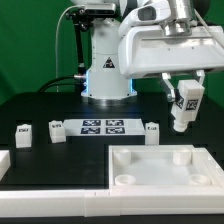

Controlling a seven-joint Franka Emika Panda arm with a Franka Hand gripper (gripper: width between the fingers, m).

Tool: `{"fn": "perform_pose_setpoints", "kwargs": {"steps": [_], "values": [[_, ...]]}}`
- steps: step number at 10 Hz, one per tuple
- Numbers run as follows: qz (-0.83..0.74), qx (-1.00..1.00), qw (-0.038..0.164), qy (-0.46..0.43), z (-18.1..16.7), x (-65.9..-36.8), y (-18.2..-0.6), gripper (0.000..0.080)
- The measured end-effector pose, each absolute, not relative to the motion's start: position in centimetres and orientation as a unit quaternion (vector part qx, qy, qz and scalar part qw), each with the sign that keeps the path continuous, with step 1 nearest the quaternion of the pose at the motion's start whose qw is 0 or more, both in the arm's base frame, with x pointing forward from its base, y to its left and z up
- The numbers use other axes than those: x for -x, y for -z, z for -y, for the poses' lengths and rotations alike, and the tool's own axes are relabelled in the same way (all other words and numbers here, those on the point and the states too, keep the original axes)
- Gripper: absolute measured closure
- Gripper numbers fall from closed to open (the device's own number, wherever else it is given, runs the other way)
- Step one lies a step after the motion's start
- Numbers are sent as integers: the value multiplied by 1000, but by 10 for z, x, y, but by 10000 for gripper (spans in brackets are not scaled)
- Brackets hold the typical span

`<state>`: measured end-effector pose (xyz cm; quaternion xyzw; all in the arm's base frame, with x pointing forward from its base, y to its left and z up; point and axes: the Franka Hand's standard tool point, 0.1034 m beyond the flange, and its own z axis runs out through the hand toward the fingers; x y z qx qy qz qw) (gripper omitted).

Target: Assemble one leg

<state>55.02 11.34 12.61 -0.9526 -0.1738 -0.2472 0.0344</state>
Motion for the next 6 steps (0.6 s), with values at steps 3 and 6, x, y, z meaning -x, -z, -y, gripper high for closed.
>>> {"fn": "perform_pose_setpoints", "kwargs": {"steps": [3, 6], "values": [[186, 950, 36, 250, -116, -569, -115, 509], [186, 950, 36, 249, -116, -568, -114, 509]]}}
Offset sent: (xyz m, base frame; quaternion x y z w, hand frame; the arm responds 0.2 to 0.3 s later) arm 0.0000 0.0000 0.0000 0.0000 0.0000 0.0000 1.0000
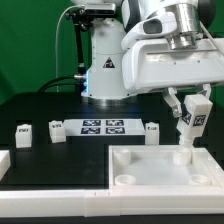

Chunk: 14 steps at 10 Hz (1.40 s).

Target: Assemble one leg

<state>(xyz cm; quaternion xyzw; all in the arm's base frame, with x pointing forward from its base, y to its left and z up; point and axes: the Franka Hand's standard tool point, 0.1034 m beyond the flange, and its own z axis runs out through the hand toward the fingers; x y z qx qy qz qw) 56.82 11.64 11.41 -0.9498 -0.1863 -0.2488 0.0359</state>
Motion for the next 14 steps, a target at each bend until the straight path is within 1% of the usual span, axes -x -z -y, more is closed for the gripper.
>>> {"fn": "perform_pose_setpoints", "kwargs": {"steps": [3, 4, 6, 8, 13, 14], "values": [[180, 951, 37, 248, -115, -568, -114, 509], [109, 962, 50, 244, -108, -570, -113, 509], [51, 968, 67, 237, -115, -572, -114, 509], [6, 971, 78, 225, -115, -574, -109, 509], [8, 967, 77, 241, -116, -576, -107, 509], [5, 961, 76, 267, -114, -579, -110, 509]]}}
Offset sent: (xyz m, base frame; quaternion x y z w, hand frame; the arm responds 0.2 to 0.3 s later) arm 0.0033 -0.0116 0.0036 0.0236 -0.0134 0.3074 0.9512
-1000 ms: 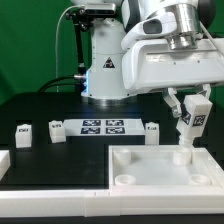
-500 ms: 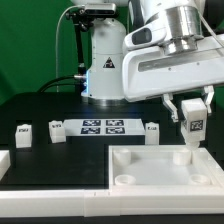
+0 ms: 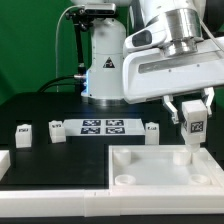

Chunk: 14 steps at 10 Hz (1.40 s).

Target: Assemble one leg

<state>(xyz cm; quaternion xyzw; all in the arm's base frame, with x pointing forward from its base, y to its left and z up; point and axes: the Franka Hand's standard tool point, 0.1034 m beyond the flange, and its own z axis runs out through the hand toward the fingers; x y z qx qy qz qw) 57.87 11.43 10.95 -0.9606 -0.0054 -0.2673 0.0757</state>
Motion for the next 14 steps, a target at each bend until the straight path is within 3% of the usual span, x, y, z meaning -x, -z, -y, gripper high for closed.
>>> {"fn": "perform_pose_setpoints", "kwargs": {"steps": [1, 2, 3, 6, 14], "values": [[2, 948, 74, 311, -113, -579, -110, 509], [15, 961, 75, 265, -119, -571, -87, 509], [33, 960, 74, 269, -123, -586, -96, 509], [63, 955, 69, 282, -127, -608, -93, 509], [59, 952, 62, 295, -111, -627, -97, 509]]}}
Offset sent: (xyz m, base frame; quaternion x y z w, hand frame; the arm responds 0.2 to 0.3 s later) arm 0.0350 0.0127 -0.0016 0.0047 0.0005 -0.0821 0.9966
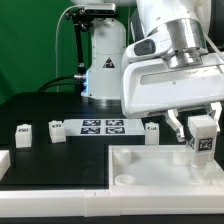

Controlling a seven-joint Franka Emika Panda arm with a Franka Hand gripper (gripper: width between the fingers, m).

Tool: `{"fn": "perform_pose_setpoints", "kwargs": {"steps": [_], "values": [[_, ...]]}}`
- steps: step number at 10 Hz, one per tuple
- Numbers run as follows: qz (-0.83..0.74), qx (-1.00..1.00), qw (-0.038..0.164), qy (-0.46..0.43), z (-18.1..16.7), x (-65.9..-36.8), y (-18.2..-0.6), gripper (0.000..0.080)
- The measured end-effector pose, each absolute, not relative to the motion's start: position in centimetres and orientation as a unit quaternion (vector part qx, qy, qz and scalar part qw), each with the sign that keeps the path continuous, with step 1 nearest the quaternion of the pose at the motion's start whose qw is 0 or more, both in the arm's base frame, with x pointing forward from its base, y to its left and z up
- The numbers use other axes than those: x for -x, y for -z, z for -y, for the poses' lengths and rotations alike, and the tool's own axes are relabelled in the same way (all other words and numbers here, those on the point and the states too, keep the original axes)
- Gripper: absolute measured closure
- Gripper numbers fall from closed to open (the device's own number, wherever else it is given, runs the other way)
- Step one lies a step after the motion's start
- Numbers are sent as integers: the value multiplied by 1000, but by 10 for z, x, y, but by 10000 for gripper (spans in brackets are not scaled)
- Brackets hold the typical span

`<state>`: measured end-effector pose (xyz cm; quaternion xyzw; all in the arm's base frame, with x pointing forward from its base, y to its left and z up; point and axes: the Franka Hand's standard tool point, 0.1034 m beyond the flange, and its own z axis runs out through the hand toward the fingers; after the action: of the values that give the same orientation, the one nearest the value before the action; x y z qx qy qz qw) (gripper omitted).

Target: Assemble one leg

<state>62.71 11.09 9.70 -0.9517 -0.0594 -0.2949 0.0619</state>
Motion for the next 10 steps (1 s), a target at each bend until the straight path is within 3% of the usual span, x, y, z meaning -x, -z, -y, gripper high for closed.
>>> {"fn": "perform_pose_setpoints", "kwargs": {"steps": [10], "values": [[54, 950, 62, 301, -112, -622, -72, 509]]}}
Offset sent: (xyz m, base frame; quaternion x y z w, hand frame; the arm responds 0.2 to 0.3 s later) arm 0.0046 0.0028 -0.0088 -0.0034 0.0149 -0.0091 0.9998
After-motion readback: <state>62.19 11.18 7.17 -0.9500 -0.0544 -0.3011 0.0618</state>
